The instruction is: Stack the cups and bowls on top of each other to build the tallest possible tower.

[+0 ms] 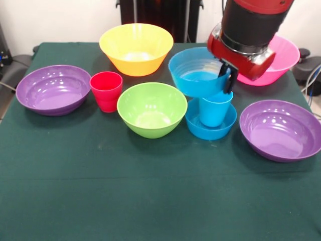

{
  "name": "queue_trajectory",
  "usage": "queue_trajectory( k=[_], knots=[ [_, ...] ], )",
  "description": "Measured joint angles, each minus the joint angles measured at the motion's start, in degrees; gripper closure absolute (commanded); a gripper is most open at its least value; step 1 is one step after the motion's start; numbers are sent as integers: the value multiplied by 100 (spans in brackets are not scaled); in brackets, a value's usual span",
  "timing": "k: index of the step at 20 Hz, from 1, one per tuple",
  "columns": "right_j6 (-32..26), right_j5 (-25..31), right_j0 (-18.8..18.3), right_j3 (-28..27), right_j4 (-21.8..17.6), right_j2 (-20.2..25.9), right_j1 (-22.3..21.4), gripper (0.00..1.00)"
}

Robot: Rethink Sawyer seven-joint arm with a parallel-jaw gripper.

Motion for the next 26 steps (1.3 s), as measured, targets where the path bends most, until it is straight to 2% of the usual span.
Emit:
queue_trajectory(
  k=[14,26],
  knots=[
    [0,-88,34,-4,-56,-359,605,100],
    [0,-88,312,-6,-50,-489,980,100]
  ],
)
